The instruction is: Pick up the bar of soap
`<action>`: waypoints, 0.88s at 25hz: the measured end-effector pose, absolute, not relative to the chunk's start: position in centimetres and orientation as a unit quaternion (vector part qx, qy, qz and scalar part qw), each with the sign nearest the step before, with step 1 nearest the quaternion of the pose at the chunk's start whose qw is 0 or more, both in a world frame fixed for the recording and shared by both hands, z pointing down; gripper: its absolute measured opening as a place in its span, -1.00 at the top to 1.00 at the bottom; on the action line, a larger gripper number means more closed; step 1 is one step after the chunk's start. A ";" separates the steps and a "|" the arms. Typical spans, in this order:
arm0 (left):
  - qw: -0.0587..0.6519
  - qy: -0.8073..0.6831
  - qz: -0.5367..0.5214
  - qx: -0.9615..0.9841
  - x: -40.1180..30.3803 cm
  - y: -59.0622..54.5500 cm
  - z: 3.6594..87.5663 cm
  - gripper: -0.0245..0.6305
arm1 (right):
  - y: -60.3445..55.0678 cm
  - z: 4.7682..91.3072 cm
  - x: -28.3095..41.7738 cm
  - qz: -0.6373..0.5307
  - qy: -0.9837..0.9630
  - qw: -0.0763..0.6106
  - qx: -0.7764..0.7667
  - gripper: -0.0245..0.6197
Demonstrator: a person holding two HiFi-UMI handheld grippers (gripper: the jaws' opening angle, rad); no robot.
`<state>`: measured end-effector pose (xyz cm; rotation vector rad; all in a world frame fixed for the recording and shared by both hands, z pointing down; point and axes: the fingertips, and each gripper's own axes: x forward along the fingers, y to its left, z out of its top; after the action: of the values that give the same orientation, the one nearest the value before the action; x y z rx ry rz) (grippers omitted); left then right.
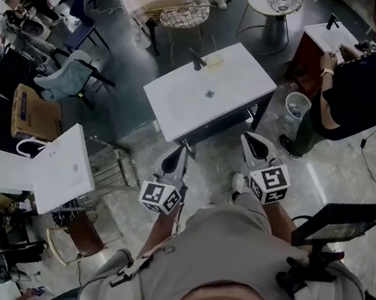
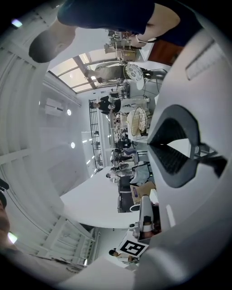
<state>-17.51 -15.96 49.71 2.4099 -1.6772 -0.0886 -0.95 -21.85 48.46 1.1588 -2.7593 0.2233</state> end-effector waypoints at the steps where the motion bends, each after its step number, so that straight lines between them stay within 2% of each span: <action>1: 0.104 -0.572 -0.028 0.813 -16.9 -16.8 50.1 0.93 | -22.7 48.7 0.0 0.071 -0.917 0.072 0.385 0.91; 11: 0.115 -0.624 0.005 0.773 -14.0 -23.2 52.2 0.93 | -32.7 51.5 5.5 0.081 -0.920 0.060 0.379 0.91; 22: 0.142 -0.683 0.035 0.716 -12.9 -20.6 53.5 0.93 | -37.8 52.6 2.8 0.082 -0.949 0.030 0.303 0.91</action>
<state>-12.94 -20.62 53.53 2.0664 -1.9702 0.1020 2.76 -37.85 52.60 0.9350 -2.9254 0.2533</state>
